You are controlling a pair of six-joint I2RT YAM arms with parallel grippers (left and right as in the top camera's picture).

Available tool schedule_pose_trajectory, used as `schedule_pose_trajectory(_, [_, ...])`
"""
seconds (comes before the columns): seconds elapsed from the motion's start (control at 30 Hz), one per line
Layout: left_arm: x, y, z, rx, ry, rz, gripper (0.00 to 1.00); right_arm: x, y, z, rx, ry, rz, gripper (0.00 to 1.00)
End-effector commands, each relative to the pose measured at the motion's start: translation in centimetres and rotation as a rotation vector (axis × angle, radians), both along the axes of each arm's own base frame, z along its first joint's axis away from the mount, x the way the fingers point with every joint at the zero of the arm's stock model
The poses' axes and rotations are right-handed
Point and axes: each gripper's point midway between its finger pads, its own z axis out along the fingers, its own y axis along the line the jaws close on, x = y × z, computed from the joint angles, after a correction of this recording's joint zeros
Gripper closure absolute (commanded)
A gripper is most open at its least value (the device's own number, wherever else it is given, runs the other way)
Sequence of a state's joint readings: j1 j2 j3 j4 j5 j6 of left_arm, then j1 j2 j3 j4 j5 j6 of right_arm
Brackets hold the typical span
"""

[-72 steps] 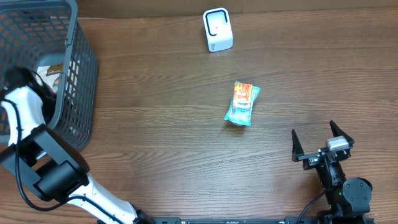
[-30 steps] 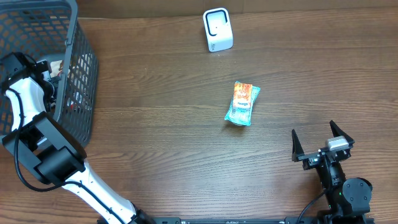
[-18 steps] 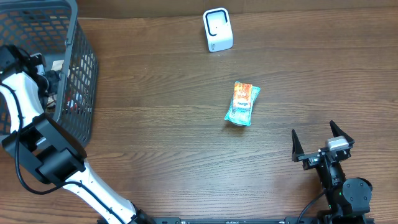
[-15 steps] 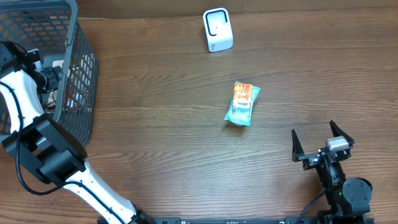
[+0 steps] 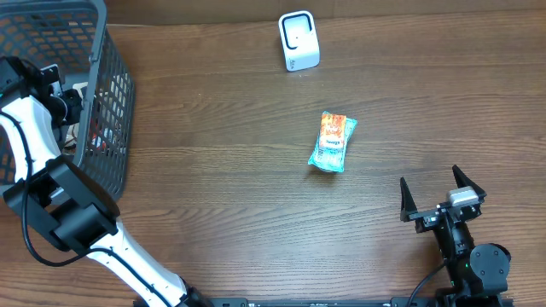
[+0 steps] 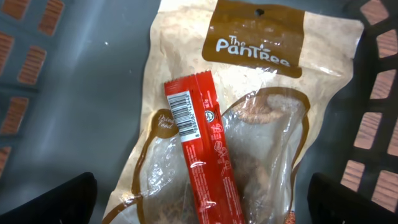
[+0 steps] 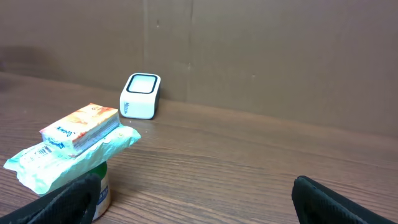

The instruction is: Scan the item barcode

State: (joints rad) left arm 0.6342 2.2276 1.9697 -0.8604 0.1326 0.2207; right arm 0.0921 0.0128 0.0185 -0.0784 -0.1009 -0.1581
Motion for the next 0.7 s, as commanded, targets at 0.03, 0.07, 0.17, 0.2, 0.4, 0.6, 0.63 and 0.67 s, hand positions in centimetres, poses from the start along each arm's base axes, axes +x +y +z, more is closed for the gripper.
schedule_pose_trajectory(0.03, [0.0,-1.1,-4.6,-0.074,0.06,-0.026,0.06,0.0,0.0,-0.2,-0.004,-0.003,0.0,0.0])
schedule_pose_trajectory(0.07, [0.0,-1.3,-5.3,-0.09,0.065,-0.03,0.09,0.0,0.0,-0.2,-0.004,-0.003,0.0,0.0])
schedule_pose_trajectory(0.17, [-0.2,-1.6,-7.0,-0.117,0.091,-0.033,0.14,0.0,0.0,-0.2,-0.004,-0.003,0.0,0.0])
schedule_pose_trajectory(0.2, [-0.5,-1.4,-7.4,-0.11,0.109,-0.026,0.16,0.0,0.0,-0.2,-0.004,-0.003,0.0,0.0])
schedule_pose_trajectory(0.4, [-2.4,1.6,-7.2,0.043,0.211,0.051,0.16,0.0,0.0,-0.2,-0.004,-0.003,0.0,0.0])
schedule_pose_trajectory(0.6, [-2.9,2.0,-7.1,0.058,0.231,0.105,0.14,0.0,0.0,-0.2,-0.004,-0.003,0.0,0.0])
schedule_pose_trajectory(0.63, [-2.9,2.1,-6.8,0.058,0.225,0.125,0.11,0.0,0.0,-0.2,-0.004,-0.003,0.0,0.0])
schedule_pose_trajectory(0.67, [-2.8,2.2,-6.6,0.055,0.218,0.136,0.07,0.0,0.0,-0.2,-0.004,-0.003,0.0,0.0])
